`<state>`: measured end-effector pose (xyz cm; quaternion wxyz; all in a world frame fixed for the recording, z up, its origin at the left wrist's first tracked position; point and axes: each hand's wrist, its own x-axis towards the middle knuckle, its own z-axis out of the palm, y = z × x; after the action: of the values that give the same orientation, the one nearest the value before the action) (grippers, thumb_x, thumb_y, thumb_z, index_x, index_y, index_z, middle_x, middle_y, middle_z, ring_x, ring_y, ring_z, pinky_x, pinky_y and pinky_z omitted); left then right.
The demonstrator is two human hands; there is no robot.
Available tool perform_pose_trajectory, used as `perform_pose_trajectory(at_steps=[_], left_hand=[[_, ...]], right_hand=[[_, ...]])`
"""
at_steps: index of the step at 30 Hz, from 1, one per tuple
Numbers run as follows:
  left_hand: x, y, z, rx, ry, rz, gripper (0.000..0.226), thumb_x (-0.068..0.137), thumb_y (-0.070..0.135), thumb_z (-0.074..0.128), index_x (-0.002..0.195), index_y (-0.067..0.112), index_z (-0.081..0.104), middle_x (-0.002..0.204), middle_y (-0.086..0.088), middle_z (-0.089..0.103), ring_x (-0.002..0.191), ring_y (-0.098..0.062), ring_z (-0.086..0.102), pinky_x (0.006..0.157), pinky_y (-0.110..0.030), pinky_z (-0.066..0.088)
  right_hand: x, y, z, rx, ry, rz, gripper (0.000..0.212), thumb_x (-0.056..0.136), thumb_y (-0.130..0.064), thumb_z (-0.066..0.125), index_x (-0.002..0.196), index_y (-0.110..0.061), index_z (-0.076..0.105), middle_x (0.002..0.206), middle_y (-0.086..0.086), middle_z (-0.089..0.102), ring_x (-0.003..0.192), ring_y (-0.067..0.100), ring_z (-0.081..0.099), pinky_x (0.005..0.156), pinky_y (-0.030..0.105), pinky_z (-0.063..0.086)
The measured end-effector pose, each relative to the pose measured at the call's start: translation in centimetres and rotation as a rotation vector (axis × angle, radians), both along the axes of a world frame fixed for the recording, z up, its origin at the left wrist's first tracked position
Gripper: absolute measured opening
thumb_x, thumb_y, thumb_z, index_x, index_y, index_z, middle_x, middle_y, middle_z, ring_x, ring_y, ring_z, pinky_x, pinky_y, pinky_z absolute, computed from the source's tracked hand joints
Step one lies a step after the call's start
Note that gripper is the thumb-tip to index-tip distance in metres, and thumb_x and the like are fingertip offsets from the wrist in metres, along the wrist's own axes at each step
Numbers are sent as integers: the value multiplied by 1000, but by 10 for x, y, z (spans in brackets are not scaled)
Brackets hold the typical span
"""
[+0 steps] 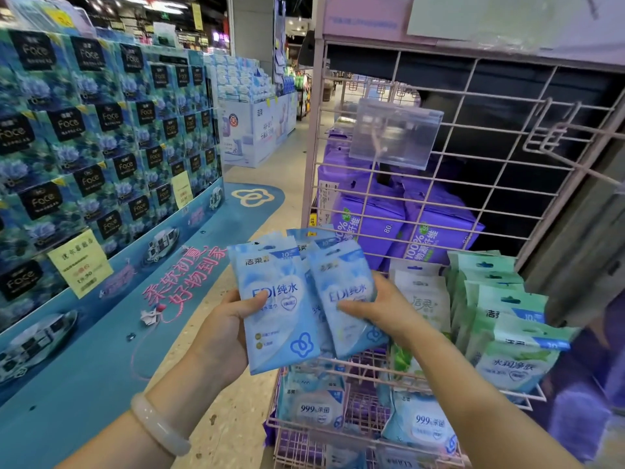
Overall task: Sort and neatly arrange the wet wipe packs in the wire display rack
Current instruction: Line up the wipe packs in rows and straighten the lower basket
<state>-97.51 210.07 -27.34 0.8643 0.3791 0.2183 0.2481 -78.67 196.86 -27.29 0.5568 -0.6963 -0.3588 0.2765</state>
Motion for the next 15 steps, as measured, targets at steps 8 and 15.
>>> perform_pose_trajectory(at_steps=[8,15], left_hand=[[4,-2,1,20,5,-42,39,73,6,58,112,9,56,88,-9,75,72,-28,72,60,-40,57],[1,-4,-7,7,-50,-55,44,64,11,61,108,9,60,89,-10,76,74,-28,72,58,-40,59]], right_hand=[[-6,8,-7,-161,-172,61,66,59,-11,83,111,-31,47,113,-3,62,101,8,62,87,28,52],[3,9,-1,-188,-66,159,41,57,-7,84,90,-26,66,93,-10,74,86,5,69,72,17,55]])
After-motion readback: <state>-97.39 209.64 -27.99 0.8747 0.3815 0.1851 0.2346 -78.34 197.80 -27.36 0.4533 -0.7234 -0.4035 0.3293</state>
